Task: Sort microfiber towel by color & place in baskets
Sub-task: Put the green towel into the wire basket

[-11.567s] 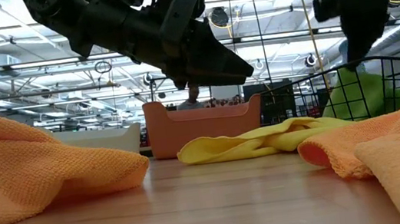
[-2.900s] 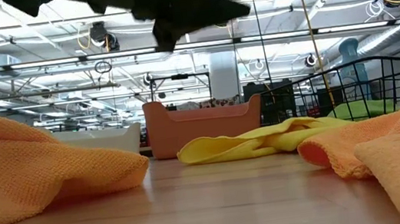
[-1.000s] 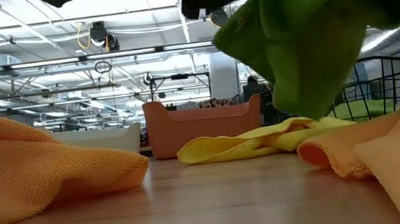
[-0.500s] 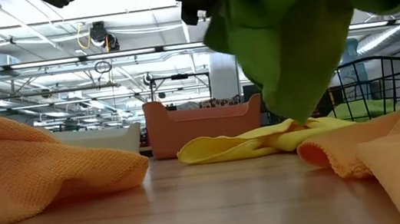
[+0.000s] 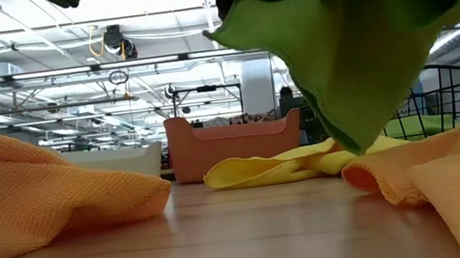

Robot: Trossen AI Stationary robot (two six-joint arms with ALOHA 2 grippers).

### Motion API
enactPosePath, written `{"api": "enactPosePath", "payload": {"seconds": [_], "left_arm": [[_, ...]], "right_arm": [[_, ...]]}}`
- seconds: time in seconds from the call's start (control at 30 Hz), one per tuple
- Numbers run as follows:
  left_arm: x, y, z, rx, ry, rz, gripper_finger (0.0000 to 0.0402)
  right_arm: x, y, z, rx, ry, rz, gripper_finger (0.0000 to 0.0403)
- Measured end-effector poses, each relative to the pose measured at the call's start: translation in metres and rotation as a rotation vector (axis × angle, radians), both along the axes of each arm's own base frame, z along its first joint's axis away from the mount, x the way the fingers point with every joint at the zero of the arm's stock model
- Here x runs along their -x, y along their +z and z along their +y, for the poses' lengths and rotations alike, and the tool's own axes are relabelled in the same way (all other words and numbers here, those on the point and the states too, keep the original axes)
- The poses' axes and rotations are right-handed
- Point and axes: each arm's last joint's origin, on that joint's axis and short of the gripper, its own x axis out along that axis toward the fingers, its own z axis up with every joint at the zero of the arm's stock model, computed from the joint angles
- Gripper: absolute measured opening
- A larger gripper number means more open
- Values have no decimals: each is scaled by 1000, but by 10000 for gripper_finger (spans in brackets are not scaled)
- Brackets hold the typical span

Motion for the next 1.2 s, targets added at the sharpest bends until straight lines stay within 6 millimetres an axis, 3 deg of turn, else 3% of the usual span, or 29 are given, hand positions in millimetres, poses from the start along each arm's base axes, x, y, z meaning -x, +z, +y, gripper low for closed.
{"api": "enactPosePath", "payload": {"seconds": [0.17, 0.37, 0.57, 0.77, 0.87, 1.0, 1.2], "left_arm": [[3, 8, -2, 32, -40, -7, 6], [10, 21, -9, 83, -119, -16, 6], [13, 17, -11, 80, -132, 40, 6], [14, 19, -6, 97, -89, 96, 6], [13, 19, 0, 103, -45, 92, 6], [10, 21, 5, 133, -20, 80, 6], [9, 22, 6, 170, -44, 70, 6]], "right_arm": [[20, -4, 13, -5, 36, 32, 192], [50, -13, 15, -2, -39, 110, 226], [76, -17, 19, -35, -88, 133, 235], [88, -12, 41, -92, 15, 37, 226], [88, -9, 51, -34, 50, -89, 224], [73, -19, 65, 141, 65, -179, 236], [48, -42, 66, 249, -1, -185, 294]]}}
